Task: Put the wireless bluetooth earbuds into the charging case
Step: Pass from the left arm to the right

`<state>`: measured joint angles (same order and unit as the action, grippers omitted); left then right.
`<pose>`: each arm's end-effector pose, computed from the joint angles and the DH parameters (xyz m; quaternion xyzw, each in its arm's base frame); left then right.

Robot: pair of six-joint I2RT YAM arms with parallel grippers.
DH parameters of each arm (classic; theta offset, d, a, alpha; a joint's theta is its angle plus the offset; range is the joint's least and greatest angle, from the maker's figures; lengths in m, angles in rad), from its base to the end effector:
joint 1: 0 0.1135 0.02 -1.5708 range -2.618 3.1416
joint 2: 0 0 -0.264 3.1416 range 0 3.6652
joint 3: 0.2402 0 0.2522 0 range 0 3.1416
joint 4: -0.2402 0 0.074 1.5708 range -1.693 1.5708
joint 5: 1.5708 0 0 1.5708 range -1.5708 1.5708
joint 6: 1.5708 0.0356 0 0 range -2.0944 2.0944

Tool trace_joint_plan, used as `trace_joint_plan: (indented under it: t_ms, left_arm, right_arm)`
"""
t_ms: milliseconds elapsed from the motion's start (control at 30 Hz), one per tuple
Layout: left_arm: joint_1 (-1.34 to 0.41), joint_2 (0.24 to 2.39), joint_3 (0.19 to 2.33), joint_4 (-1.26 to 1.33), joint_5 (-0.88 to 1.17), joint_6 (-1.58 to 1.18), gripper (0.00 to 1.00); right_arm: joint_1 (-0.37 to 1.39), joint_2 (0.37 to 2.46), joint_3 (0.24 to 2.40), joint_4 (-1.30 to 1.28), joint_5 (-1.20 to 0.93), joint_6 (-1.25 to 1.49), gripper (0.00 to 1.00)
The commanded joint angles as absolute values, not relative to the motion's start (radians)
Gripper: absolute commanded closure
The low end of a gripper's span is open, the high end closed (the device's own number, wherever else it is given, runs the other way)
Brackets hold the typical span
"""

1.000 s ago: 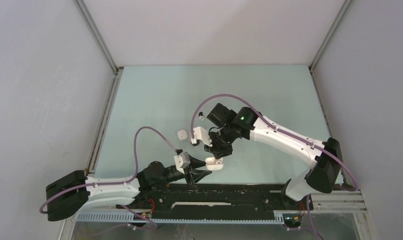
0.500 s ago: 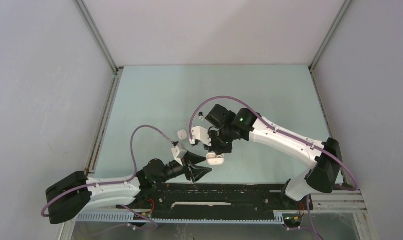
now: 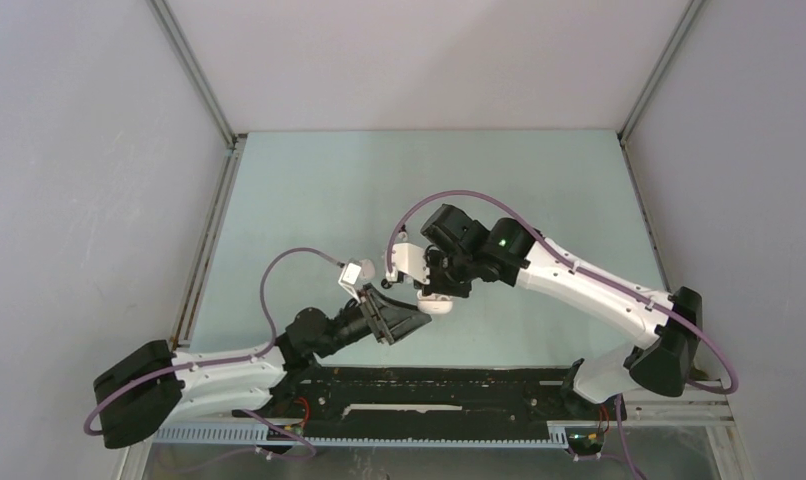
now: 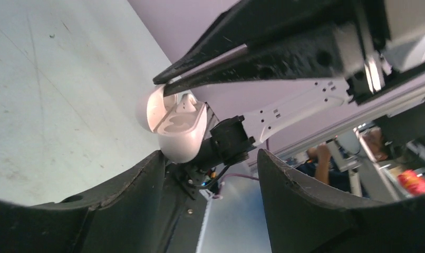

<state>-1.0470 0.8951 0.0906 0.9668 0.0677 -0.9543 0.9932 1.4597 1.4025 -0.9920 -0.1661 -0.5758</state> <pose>0.0860 -0.1537 0.2023 0.0558 0.6452 -0.6530 0.3927 0.1551 0.2488 0.3272 -0.6954 0.6663 0.1316 0.2348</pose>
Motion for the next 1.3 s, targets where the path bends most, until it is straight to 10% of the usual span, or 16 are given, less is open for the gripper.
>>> trace_joint_plan:
  t_ms: [0, 1267]
  left_arm:
    - [-1.013, 0.991, 0.16, 0.976, 0.133, -1.146, 0.33]
    - [-0.971, 1.135, 0.154, 1.142, 0.206, -1.144, 0.53]
  right_arm:
    - [1.0, 1.412, 1.394, -0.962, -0.141, -0.579, 0.95]
    - [1.023, 1.403, 1.358, -0.962, -0.117, -0.604, 0.95]
